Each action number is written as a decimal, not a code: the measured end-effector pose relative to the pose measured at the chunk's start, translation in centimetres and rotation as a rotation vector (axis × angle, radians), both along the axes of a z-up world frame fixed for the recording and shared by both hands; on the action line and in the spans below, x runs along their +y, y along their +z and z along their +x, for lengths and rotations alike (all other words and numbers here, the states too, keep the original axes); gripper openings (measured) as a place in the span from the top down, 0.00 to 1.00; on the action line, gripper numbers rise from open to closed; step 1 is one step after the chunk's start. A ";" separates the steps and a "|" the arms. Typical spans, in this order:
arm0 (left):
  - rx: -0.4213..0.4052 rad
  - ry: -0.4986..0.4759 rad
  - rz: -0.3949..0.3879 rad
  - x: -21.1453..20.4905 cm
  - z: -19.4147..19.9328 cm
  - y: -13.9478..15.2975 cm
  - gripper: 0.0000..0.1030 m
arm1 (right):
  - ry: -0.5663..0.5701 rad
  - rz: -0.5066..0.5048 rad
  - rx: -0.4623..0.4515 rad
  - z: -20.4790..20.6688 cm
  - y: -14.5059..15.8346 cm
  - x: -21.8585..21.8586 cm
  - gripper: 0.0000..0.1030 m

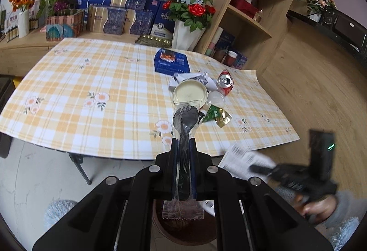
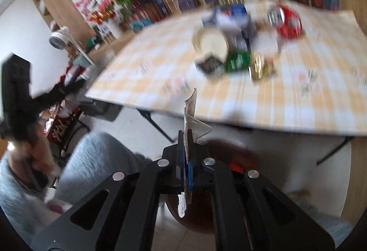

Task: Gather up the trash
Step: 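Drop the white leaflet into the bin with the right tool while the left tool holds the spoon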

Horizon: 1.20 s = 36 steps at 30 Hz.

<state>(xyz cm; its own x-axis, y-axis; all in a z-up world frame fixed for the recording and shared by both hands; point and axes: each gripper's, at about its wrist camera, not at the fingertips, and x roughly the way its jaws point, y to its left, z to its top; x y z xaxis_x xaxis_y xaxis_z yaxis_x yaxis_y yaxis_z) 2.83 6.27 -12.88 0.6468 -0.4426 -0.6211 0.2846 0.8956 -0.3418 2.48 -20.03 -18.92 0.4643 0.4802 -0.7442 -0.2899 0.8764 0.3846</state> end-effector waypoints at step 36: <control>0.062 -0.007 -0.008 -0.6 0.5 -1.8 0.91 | -0.058 -0.390 0.171 2.3 -11.6 1.6 0.94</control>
<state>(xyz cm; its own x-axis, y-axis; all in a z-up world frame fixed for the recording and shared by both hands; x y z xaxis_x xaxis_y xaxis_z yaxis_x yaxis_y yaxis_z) 3.32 5.71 -14.71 0.6041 -0.4516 -0.6566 0.2686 0.8911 -0.3658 4.75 -18.48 -30.54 0.3361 0.1241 -0.9336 -0.1964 0.9787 0.0594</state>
